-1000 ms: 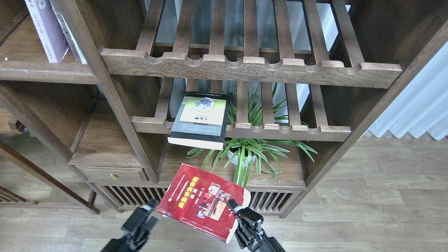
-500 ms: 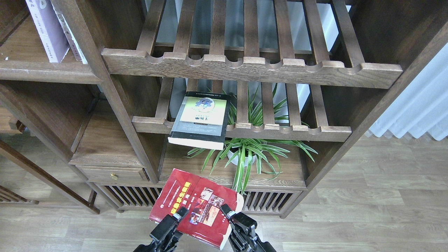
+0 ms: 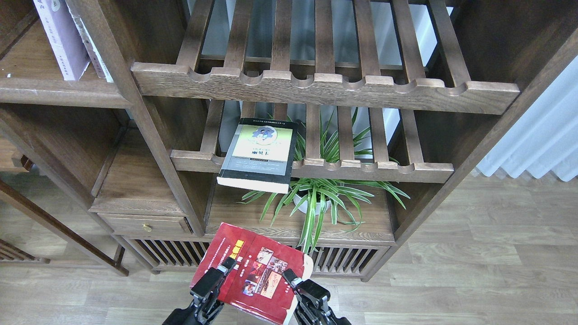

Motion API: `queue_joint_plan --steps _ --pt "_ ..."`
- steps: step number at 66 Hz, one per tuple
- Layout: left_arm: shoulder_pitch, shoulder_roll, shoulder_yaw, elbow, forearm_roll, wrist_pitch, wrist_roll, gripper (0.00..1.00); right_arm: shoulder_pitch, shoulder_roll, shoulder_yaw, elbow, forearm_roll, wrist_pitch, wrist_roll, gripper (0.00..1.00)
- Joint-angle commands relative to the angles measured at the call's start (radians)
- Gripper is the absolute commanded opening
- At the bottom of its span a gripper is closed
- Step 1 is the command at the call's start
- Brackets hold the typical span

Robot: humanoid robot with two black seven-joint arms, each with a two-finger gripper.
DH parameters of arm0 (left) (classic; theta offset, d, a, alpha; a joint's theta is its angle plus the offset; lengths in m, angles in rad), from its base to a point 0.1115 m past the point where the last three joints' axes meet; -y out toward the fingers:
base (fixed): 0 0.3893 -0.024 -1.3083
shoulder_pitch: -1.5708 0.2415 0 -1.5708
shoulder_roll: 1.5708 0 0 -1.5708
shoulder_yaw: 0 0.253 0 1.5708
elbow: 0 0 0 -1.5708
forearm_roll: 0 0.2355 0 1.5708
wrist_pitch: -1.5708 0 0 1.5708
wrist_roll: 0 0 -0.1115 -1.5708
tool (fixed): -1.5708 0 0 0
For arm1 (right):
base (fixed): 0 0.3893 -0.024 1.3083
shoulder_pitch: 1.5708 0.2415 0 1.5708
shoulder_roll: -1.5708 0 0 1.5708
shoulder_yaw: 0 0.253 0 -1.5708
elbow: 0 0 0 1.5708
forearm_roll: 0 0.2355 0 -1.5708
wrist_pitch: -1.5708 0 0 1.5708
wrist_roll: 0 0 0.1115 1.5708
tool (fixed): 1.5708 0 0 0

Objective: Organize books on shelf
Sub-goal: 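Grasp the red book with the left gripper beside the right gripper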

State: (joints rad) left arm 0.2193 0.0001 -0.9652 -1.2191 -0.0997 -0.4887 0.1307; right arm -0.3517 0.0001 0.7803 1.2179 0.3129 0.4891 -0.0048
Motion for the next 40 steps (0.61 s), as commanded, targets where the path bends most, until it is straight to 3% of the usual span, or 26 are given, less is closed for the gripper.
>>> queue_joint_plan --steps 1,13,15,18,19,20,21,22,24,36,40 --pt "0.0 0.0 0.0 -0.002 -0.015 0.0 0.004 0.08 -0.003 0.0 0.001 0.0 -0.008 0.0 0.0 0.08" --pt "-0.003 0.0 0.0 0.0 -0.087 0.0 0.015 0.02 -0.003 0.0 0.001 0.0 -0.011 0.0 0.0 0.15" --pt "-0.003 0.0 -0.001 0.0 -0.094 0.0 0.017 0.01 -0.003 0.0 0.001 0.0 -0.012 0.0 0.0 0.24" --pt "-0.003 0.0 -0.007 0.0 -0.094 0.0 0.018 0.01 0.002 0.0 -0.001 0.0 -0.018 0.0 0.002 0.46" --pt "-0.003 0.0 -0.01 -0.002 -0.094 0.0 0.018 0.0 0.007 0.0 -0.001 0.0 -0.026 0.0 0.002 0.62" --pt "-0.003 0.0 -0.01 -0.002 -0.094 0.0 0.018 0.0 0.01 0.0 -0.001 0.0 -0.032 0.0 0.002 0.7" --pt "-0.003 0.0 -0.015 -0.002 -0.094 0.0 0.018 0.0 0.013 0.0 -0.001 0.0 -0.044 0.0 0.002 0.84" --pt "-0.003 0.0 -0.018 -0.002 -0.094 0.0 0.018 0.0 0.014 0.0 0.001 0.0 -0.055 0.0 0.002 0.92" --pt "-0.003 0.0 -0.02 -0.005 -0.094 0.0 0.02 0.0 0.016 0.0 0.001 0.0 -0.069 0.0 0.006 1.0" --pt "0.021 0.067 -0.082 -0.049 -0.092 0.0 0.09 0.0 0.014 -0.002 0.013 -0.001 -0.086 0.0 0.012 1.0" --pt "0.052 0.164 -0.139 -0.1 -0.087 0.0 0.096 0.0 0.016 -0.003 0.013 -0.001 -0.086 0.0 0.011 1.0"
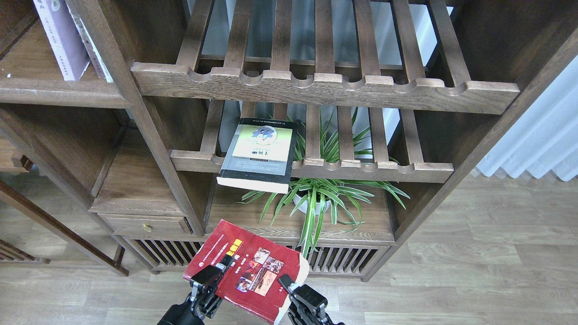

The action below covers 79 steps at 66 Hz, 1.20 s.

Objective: Organize books on shelf
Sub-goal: 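Grasp the red book with the left gripper beside the right gripper, then carry the red book with the left gripper to the side shelf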

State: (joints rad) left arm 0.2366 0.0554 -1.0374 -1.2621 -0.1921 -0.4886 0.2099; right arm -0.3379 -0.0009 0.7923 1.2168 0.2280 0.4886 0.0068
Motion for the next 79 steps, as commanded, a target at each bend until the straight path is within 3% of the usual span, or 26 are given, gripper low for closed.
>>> queue_joint_plan --steps 1,27,37,52,64,79 --pt "0.039 0.122 -0.076 -0.065 0.005 0.0 0.019 0.0 0.003 -0.002 0.001 -0.002 -0.002 0.0 -0.001 1.0" --pt "0.162 0.406 -0.461 -0.177 0.009 0.0 0.023 0.0 0.014 0.001 -0.007 -0.026 -0.009 0.0 -0.007 1.0" --pt "0.179 0.454 -0.667 -0.165 0.042 0.0 0.094 0.01 0.019 0.001 -0.01 -0.029 -0.01 0.0 -0.008 1.0" --pt "0.176 0.569 -0.904 -0.177 0.074 0.0 0.101 0.01 0.019 0.001 -0.01 -0.043 -0.021 0.0 -0.008 1.0" --pt "0.121 0.664 -1.007 -0.172 0.097 0.0 0.102 0.01 0.016 0.001 -0.011 -0.046 -0.03 0.0 -0.01 1.0" --pt "-0.025 0.728 -1.02 -0.161 0.17 0.0 0.131 0.02 0.003 0.001 -0.01 -0.046 -0.041 0.0 -0.01 1.0"
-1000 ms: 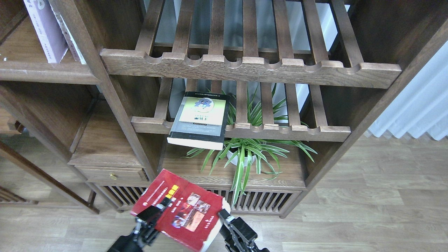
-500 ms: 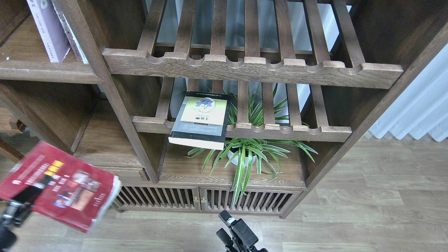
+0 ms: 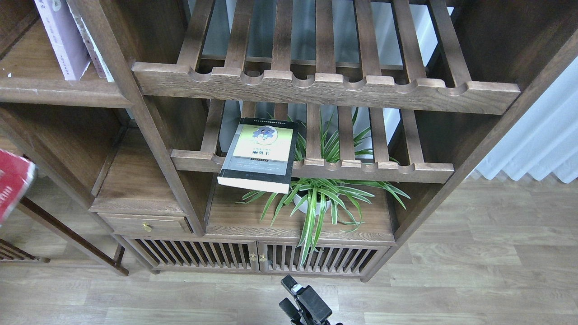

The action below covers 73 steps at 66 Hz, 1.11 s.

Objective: Organize books on shelf
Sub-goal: 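Carry the red book with the left gripper to the side shelf, then place the red book on the side shelf and withdraw the left gripper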

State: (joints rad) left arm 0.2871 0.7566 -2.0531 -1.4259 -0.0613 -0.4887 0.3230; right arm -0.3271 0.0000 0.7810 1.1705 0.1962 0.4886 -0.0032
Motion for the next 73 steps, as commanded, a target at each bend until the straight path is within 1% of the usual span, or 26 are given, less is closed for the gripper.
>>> queue_joint_plan --steps 1,15,17,24,28,37,51,57,63,65,73 --pt "-0.085 0.03 -0.004 0.002 0.047 0.0 0.019 0.02 -0.009 0.0 0.001 0.0 -0.011 0.0 0.0 1.0" --pt "-0.259 0.041 0.004 0.013 0.208 0.0 0.022 0.02 -0.018 0.0 0.003 0.0 -0.017 0.0 0.0 1.0" --pt "-0.324 0.041 0.011 0.019 0.262 0.0 0.024 0.02 -0.018 0.0 0.003 0.0 -0.018 0.0 0.0 1.0" --pt "-0.417 0.043 0.028 0.027 0.337 0.0 0.024 0.02 -0.02 0.0 0.003 0.0 -0.018 0.0 0.0 1.0" --pt "-0.5 0.043 0.073 0.038 0.389 0.0 0.024 0.02 -0.02 0.0 0.003 0.0 -0.018 0.0 0.0 1.0" --pt "-0.629 0.032 0.145 0.064 0.465 0.0 0.024 0.02 -0.021 0.0 0.003 0.0 -0.018 0.0 0.0 1.0" --pt "-0.796 0.013 0.248 0.108 0.561 0.0 0.024 0.02 -0.023 0.0 0.003 0.0 -0.018 0.0 0.0 1.0" --pt "-0.879 0.0 0.292 0.145 0.62 0.0 0.024 0.02 -0.024 0.0 0.003 0.0 -0.017 0.0 0.0 1.0" --pt "-0.968 -0.049 0.323 0.196 0.69 0.0 0.028 0.02 -0.024 0.0 0.001 0.0 -0.018 0.0 0.0 1.0" --pt "-1.035 -0.077 0.349 0.24 0.736 0.0 0.027 0.02 -0.024 0.0 0.003 0.0 -0.018 0.0 0.0 1.0" --pt "-1.125 -0.082 0.402 0.314 0.768 0.0 0.027 0.02 -0.026 0.0 0.004 0.0 -0.018 0.0 0.0 1.0"
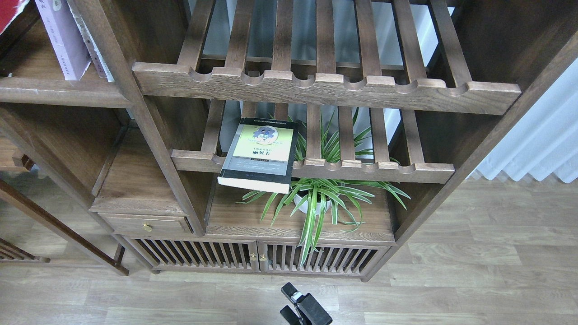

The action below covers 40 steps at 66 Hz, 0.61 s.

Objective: Organize books on shelf
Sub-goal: 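Place the red book on the side shelf and withdraw the left gripper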

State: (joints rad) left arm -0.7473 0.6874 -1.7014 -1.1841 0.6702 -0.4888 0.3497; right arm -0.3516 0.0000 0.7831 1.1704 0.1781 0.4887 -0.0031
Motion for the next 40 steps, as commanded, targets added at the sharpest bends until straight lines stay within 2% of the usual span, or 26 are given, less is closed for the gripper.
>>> queue_joint_plan --steps 1,17,31,34,36,40 --pt "-0.096 -0.012 0.057 0.081 0.037 0.0 0.0 0.02 -0.003 0.0 0.002 0.0 0.0 0.0 0.002 1.0" --pt "-0.279 -0.045 0.2 0.215 0.038 0.0 0.002 0.03 -0.001 0.0 0.001 0.0 0.0 0.0 0.0 1.0" --pt "-0.351 -0.078 0.27 0.291 0.038 0.0 0.0 0.05 -0.001 0.0 0.001 0.0 0.0 0.0 0.002 1.0" --pt "-0.351 -0.08 0.276 0.294 0.037 0.0 0.002 0.08 -0.001 0.0 0.001 0.0 0.0 0.0 0.002 1.0" --pt "-0.351 -0.081 0.281 0.294 0.037 0.0 0.002 0.14 -0.001 0.0 0.001 0.0 0.001 0.0 0.002 1.0" --pt "-0.351 -0.081 0.296 0.294 0.032 0.0 0.0 0.2 -0.001 0.0 0.001 0.0 0.001 0.0 0.0 1.0"
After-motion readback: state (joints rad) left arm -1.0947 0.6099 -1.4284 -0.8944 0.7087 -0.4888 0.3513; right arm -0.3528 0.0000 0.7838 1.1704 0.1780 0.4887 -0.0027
